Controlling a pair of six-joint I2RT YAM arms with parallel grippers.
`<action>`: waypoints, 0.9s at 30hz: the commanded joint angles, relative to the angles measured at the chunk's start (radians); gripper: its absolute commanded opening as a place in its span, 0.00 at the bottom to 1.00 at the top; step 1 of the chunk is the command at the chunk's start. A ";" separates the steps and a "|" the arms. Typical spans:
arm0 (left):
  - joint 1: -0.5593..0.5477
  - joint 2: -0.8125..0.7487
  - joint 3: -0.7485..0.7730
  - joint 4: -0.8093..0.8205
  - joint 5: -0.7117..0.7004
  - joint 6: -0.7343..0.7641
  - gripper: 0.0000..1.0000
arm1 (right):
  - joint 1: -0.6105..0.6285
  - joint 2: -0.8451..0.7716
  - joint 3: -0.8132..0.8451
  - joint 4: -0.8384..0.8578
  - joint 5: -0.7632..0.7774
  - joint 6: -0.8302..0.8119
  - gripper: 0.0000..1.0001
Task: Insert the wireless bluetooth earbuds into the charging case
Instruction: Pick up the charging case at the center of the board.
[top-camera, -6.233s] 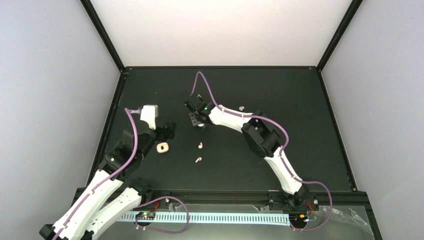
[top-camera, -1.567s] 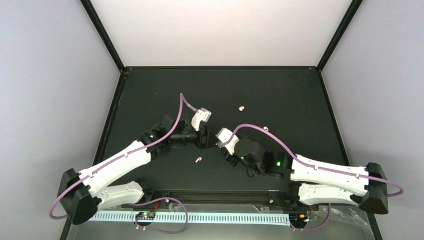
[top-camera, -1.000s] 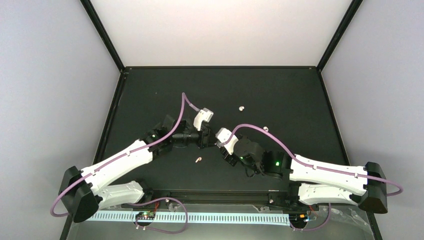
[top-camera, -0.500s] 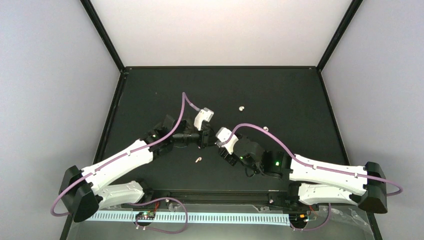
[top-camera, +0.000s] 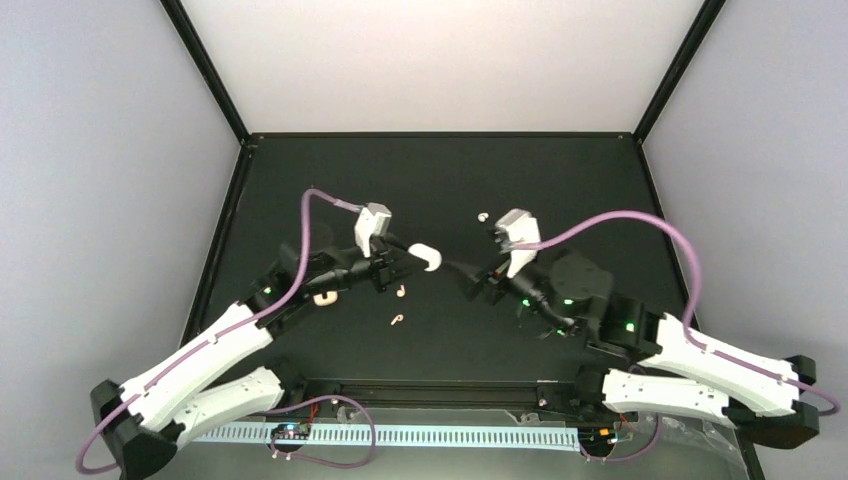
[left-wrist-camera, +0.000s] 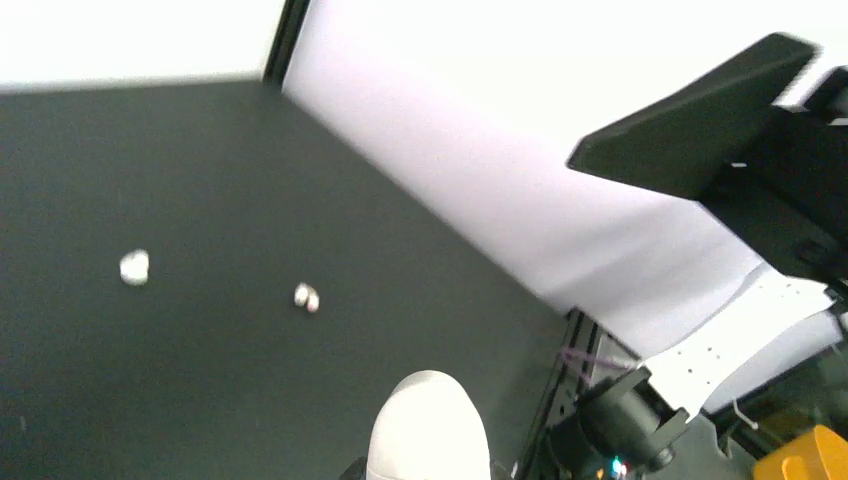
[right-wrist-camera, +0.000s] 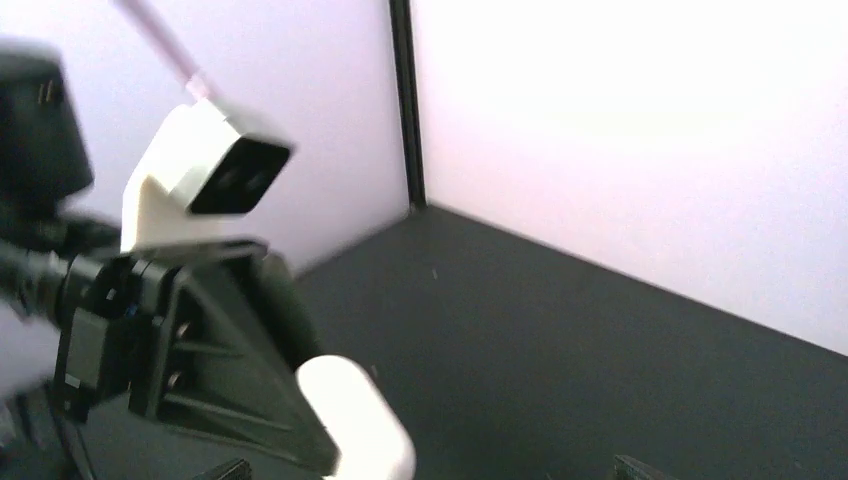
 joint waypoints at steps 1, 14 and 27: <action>0.009 -0.134 -0.031 0.160 0.022 0.088 0.02 | -0.028 -0.084 0.023 0.113 -0.043 0.148 0.93; 0.009 -0.331 -0.152 0.373 0.309 0.200 0.02 | -0.030 -0.024 0.081 0.071 -0.354 0.118 0.93; 0.009 -0.303 -0.166 0.451 0.435 0.143 0.02 | -0.029 0.040 0.124 -0.020 -0.522 0.076 0.93</action>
